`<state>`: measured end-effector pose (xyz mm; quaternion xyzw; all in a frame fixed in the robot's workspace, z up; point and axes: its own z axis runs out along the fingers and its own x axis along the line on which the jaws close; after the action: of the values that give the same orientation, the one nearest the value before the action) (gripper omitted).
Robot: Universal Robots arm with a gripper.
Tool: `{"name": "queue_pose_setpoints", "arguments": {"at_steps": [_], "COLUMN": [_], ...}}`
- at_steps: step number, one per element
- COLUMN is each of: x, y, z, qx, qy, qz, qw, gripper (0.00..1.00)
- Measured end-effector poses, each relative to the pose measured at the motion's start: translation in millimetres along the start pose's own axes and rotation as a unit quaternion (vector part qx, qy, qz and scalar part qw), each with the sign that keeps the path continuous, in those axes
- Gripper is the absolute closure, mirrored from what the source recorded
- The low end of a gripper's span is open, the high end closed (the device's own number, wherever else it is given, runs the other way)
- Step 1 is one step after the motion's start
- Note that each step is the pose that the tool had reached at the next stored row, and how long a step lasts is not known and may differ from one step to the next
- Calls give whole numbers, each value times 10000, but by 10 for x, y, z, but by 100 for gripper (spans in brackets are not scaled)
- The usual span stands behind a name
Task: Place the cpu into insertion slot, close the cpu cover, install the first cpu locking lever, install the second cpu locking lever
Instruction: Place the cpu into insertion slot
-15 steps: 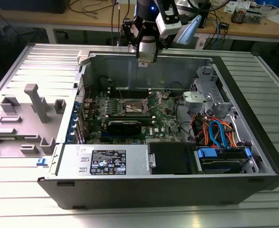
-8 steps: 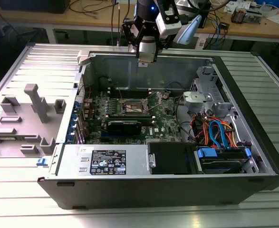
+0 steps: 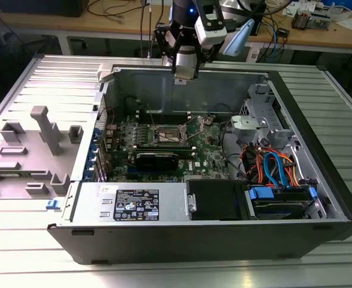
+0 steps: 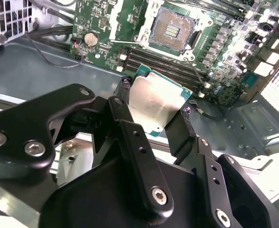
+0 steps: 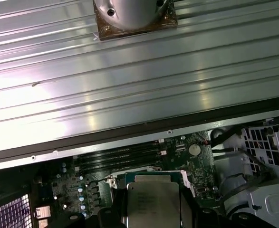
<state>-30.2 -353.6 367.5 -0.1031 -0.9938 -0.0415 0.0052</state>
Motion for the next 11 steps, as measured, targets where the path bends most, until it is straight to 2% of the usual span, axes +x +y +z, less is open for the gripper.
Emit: {"name": "queue_pose_setpoints", "arguments": {"at_steps": [5,8,11], "x": [-9,-10,-10], "y": [-46,-49,-50], "z": [0,5,14], "qx": [36,38,37], "qy": [-9,-23,-43], "qz": [20,188,424], "qw": [10000,9998,9991], "gripper": [45,45,45]}}
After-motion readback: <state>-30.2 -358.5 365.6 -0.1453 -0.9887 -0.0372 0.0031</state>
